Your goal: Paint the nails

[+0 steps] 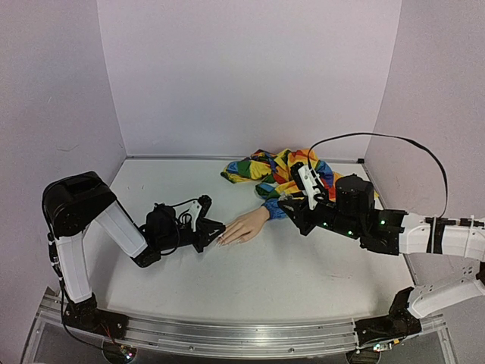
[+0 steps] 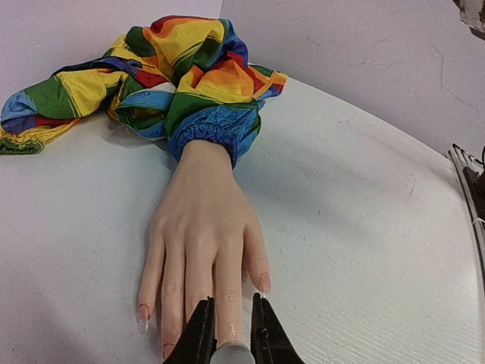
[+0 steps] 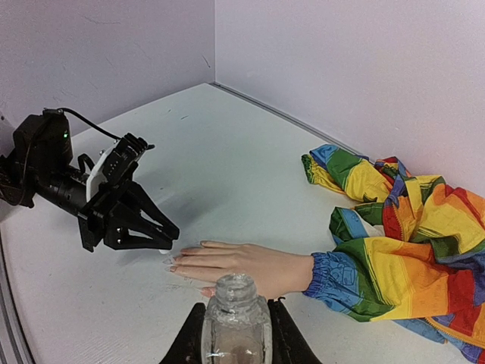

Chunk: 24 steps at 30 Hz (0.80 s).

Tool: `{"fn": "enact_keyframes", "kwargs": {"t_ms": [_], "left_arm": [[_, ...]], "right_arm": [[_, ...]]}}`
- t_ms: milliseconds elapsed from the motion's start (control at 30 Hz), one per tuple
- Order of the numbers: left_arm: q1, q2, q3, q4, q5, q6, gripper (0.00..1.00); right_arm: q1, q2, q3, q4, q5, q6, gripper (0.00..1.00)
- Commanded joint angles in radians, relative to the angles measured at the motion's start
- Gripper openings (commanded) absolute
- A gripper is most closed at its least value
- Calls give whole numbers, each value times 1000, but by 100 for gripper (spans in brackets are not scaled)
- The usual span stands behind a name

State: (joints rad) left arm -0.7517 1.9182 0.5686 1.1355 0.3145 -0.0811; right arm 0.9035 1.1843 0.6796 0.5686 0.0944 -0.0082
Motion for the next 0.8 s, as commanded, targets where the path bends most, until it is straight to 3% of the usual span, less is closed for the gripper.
{"fn": "enact_keyframes", "kwargs": {"t_ms": [0, 767], "left_arm": [[6, 15, 29, 61, 13, 9, 0], [8, 36, 36, 61, 16, 18, 0]], "right_arm": [[-5, -8, 13, 68, -2, -1, 0], [-5, 5, 9, 79, -12, 1, 0]]}}
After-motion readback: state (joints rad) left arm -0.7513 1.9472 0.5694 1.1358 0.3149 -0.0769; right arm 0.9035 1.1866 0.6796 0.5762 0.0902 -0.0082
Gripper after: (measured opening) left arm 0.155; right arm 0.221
